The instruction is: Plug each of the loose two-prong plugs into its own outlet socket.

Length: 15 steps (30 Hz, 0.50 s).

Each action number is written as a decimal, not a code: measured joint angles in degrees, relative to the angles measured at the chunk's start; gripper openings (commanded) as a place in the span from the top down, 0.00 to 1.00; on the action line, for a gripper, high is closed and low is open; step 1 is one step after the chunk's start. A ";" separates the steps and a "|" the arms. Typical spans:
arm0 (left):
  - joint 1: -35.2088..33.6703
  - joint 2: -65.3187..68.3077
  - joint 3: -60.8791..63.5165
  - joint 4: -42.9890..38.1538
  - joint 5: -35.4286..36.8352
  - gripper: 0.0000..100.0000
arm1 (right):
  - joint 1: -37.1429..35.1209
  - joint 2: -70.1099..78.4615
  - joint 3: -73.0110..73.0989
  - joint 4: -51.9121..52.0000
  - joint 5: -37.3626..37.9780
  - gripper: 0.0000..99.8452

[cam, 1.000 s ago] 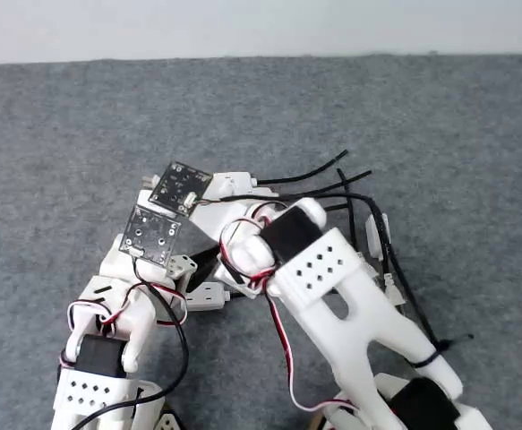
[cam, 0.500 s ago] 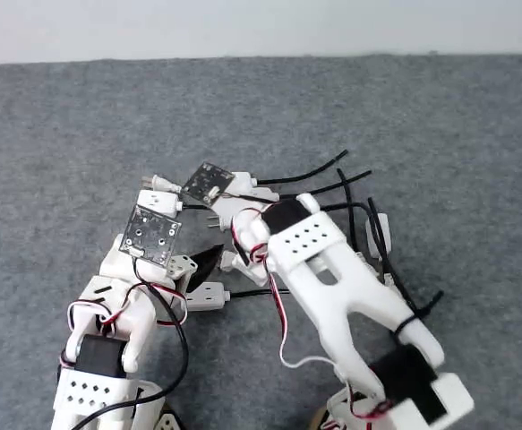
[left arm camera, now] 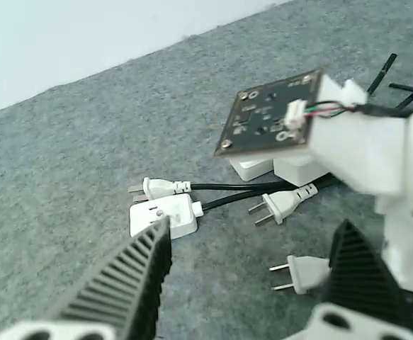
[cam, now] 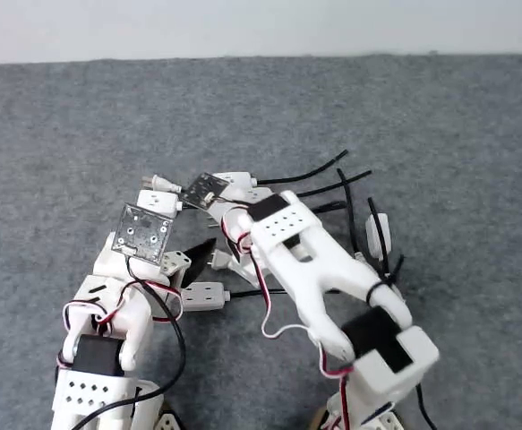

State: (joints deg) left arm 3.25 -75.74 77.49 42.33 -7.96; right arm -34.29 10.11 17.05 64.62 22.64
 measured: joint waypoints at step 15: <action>0.00 0.00 0.00 0.00 0.00 0.65 | -0.09 4.66 -6.68 -0.79 0.00 0.87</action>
State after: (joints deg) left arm 3.25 -75.74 77.49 42.33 -7.96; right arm -34.37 14.77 10.37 63.82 22.64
